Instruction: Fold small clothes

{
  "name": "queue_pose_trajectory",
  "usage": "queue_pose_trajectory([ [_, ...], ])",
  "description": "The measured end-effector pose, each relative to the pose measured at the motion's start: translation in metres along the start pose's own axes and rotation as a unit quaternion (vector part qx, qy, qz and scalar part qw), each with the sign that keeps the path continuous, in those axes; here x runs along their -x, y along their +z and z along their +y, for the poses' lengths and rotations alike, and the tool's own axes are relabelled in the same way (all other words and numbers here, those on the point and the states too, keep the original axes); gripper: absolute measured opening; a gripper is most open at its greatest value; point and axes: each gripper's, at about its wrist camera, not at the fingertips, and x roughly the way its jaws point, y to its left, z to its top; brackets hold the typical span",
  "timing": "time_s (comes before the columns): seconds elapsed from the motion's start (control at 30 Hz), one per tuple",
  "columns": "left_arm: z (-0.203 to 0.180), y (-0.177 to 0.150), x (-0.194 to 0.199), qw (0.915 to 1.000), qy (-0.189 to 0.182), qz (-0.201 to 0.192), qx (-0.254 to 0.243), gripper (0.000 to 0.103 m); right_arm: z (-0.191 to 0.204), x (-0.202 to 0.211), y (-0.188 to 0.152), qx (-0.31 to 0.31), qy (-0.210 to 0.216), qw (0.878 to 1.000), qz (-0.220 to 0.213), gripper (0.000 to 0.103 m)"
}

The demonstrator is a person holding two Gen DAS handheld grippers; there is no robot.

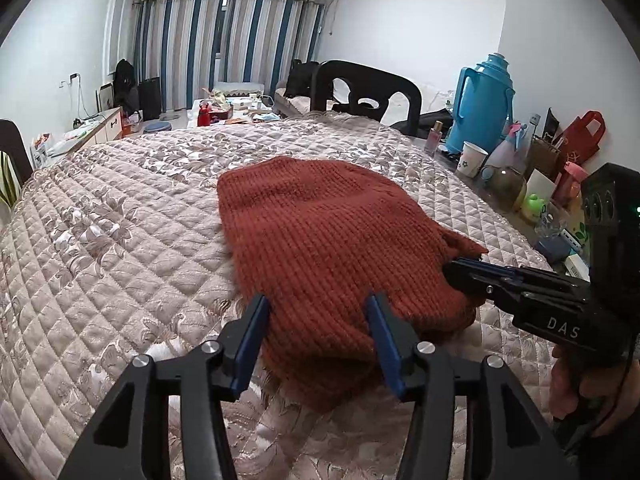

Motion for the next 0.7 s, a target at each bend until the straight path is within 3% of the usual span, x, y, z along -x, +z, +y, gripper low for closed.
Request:
queue_pose_trajectory([
  [0.23,0.001,-0.003,0.004,0.9999,0.005,0.008,0.006,0.055,0.001,0.005,-0.002,-0.002,-0.001,1.000,0.004,0.023],
  [0.3,0.002,-0.002,0.007,0.9999,0.002,0.008,0.012,0.056,-0.002,0.009,-0.002,-0.011,0.003,1.000,0.005,0.032],
  [0.37,0.007,0.001,0.009,0.9998,-0.004,0.006,0.020,0.061,-0.009,0.015,0.000,-0.031,0.008,0.999,-0.003,0.049],
  [0.43,0.014,0.005,0.010,0.9994,-0.008,0.002,0.033,0.067,-0.019,0.021,0.002,-0.055,0.019,0.998,-0.016,0.056],
  [0.5,0.024,0.010,0.007,0.9985,-0.008,0.002,0.055,0.070,-0.028,0.024,0.004,-0.081,0.031,0.996,-0.023,0.056],
  [0.6,0.040,0.019,-0.007,0.9948,-0.041,0.015,0.092,0.074,-0.038,0.018,0.012,-0.106,0.050,0.993,-0.019,0.057],
  [0.7,0.056,0.022,-0.026,0.9888,-0.060,0.039,0.131,0.077,-0.047,-0.004,0.018,-0.131,0.074,0.989,0.016,0.058],
])
